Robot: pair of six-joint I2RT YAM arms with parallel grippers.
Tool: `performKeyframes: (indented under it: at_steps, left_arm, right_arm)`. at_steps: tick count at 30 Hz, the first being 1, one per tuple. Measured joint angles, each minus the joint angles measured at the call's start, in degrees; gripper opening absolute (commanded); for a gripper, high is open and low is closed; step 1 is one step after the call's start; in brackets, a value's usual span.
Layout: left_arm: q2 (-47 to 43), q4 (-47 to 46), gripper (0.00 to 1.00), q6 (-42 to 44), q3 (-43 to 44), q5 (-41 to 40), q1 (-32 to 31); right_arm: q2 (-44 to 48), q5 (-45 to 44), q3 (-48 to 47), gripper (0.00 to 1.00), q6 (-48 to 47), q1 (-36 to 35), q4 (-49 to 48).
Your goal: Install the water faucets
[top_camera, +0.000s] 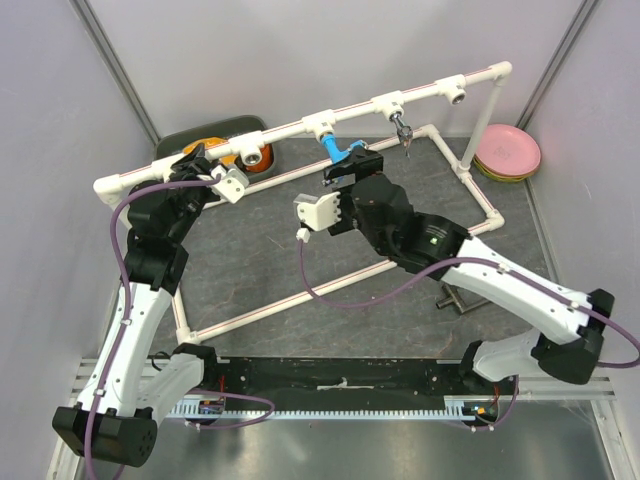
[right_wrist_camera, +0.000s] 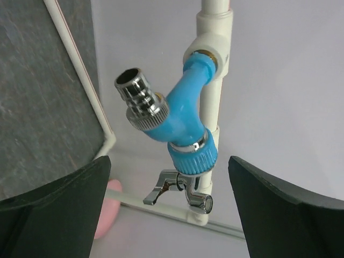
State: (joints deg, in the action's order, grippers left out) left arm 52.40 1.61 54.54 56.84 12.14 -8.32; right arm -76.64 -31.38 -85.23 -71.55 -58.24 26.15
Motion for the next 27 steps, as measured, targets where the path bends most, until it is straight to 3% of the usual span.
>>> performKeyframes:
  at_steps: [5, 10, 13, 14, 16, 17, 20, 23, 27]
  left_arm:
    - [0.0, 0.0, 0.02, 0.0, 0.0, 0.0, 0.0]
    - [0.0, 0.0, 0.02, 0.0, 0.0, 0.0, 0.0]
    - [0.0, 0.0, 0.02, 0.0, 0.0, 0.0, 0.0]
    - [0.0, 0.0, 0.02, 0.0, 0.0, 0.0, 0.0]
    - [0.0, 0.1, 0.02, 0.0, 0.0, 0.0, 0.0]
    - [0.0, 0.2, 0.02, 0.1, 0.0, 0.0, 0.0]
    - [0.0, 0.0, 0.02, 0.0, 0.2, 0.0, 0.1]
    - [0.2, -0.1, 0.02, 0.0, 0.2, 0.0, 0.1]
    - [0.2, -0.1, 0.02, 0.0, 0.2, 0.0, 0.1]
  right_arm:
    - [-4.6, -6.0, 1.7, 0.98, -8.4, 0.0, -4.8]
    - [-7.2, -8.7, 2.5, 0.85, -13.9, 0.0, -11.2]
    - [-8.5, -9.7, 3.7, 0.67, -16.7, 0.2, -16.2]
    - [-9.0, -9.9, 4.1, 0.52, -17.4, 0.3, -17.8]
    - [-10.0, -10.3, 5.1, 0.42, -19.4, 0.6, -21.1]
    - [-10.3, -10.6, 5.4, 0.31, -20.1, 0.6, -23.1]
    - [-10.5, -10.5, 6.3, 0.15, -24.5, 0.6, -28.1]
    - [-10.7, -11.1, 7.8, 0.02, -25.8, 0.7, -31.8]
    - [-10.7, -11.0, 8.6, 0.0, -25.2, 0.6, -34.1]
